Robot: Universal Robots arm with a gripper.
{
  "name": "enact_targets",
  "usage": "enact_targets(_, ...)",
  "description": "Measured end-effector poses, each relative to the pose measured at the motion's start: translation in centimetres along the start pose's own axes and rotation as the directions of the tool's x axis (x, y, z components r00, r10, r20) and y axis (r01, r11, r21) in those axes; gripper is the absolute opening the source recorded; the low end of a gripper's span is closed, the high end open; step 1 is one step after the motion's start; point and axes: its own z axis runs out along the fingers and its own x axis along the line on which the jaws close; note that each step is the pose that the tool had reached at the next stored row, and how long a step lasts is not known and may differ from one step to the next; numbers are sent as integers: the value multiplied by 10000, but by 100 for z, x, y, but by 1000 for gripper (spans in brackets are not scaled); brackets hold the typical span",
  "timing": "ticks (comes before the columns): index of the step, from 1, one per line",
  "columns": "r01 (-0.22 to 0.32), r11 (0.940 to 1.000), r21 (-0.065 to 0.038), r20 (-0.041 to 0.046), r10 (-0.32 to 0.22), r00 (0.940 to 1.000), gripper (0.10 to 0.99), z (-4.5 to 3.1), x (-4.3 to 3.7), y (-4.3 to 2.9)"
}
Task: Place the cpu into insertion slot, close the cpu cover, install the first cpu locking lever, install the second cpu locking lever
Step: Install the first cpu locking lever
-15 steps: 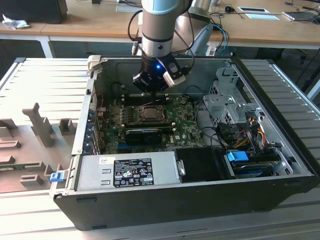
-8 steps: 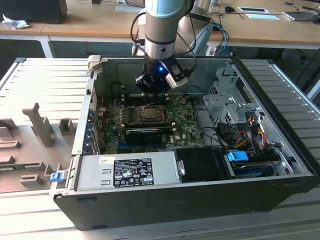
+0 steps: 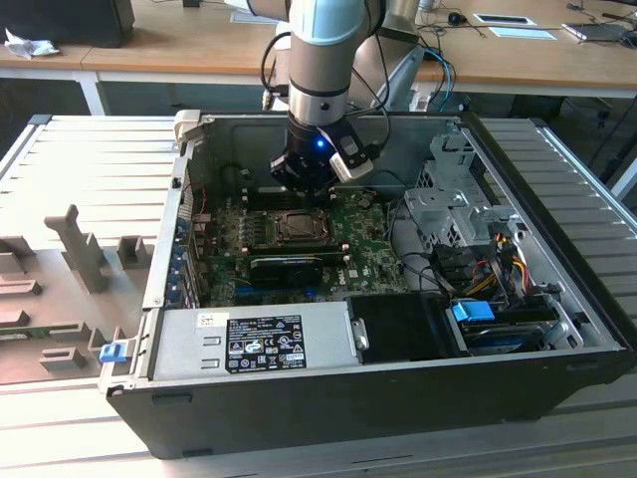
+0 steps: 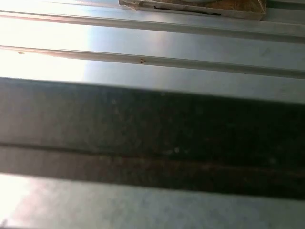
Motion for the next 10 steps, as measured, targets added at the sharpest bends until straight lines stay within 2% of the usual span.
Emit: enact_targets(10, -90, 10000, -5, 12, 90, 10000, 106, 6, 2, -42)
